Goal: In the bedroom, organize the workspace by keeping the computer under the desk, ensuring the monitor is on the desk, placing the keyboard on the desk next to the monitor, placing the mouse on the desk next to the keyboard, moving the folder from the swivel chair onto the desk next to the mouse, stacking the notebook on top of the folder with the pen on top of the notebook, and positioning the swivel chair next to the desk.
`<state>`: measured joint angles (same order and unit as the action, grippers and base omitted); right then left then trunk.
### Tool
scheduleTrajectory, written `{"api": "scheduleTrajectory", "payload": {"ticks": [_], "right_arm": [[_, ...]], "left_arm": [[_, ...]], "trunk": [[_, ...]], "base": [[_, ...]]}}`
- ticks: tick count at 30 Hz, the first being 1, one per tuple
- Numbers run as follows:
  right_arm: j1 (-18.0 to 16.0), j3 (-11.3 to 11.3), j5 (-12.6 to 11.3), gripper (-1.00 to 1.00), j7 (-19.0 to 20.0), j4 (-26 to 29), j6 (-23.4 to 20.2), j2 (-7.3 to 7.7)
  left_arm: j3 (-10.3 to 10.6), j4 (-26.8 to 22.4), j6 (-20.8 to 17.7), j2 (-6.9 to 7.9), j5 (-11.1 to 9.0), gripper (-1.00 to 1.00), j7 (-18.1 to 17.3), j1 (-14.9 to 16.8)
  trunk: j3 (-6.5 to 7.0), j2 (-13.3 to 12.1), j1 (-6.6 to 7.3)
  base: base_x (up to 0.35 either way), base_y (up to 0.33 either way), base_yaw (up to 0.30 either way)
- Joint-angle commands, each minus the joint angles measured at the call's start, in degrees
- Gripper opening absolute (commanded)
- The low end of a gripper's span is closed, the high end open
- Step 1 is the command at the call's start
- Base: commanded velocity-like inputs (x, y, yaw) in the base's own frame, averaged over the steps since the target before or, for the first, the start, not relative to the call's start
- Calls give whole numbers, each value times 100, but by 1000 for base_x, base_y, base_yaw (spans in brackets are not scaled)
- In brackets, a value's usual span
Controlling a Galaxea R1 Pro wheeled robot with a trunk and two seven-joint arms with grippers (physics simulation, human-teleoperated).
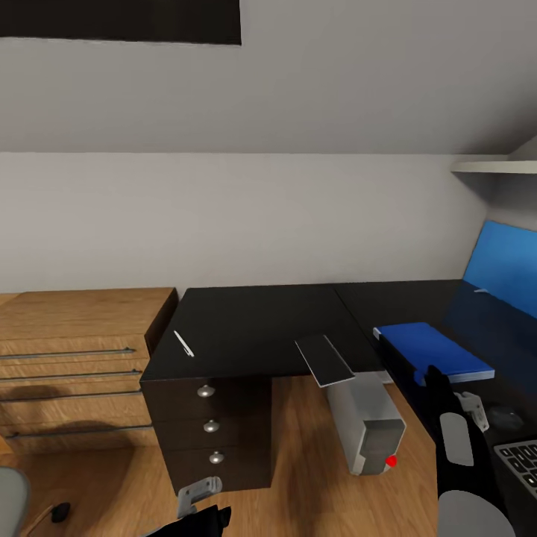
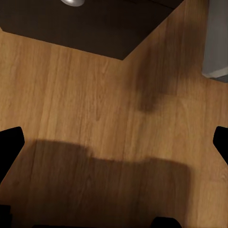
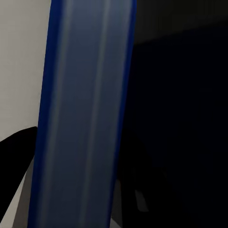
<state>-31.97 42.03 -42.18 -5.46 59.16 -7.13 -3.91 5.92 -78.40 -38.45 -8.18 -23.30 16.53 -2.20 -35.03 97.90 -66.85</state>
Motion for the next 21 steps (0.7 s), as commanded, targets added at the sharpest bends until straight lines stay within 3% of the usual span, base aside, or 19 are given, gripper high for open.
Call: {"api": "scheduleTrajectory", "payload": {"ticks": [1,5,21], "right_arm": [[-2,16,-27,-100,-509,-66,-42,-5],[-2,16,-27,-100,-509,-64,-41,-5],[-2,16,-28,-100,-509,-66,-39,-5]], "left_arm": [[3,-10,-13,0,-59,100,52,0],[-1,-9,-13,0,-55,100,52,0],[11,67,-4,-1,-59,100,58,0]], "trunk": [[-6,2,-1],[-6,2,-1],[282,-640,351]], "base": [[0,0,0],[0,0,0],[0,0,0]]}}
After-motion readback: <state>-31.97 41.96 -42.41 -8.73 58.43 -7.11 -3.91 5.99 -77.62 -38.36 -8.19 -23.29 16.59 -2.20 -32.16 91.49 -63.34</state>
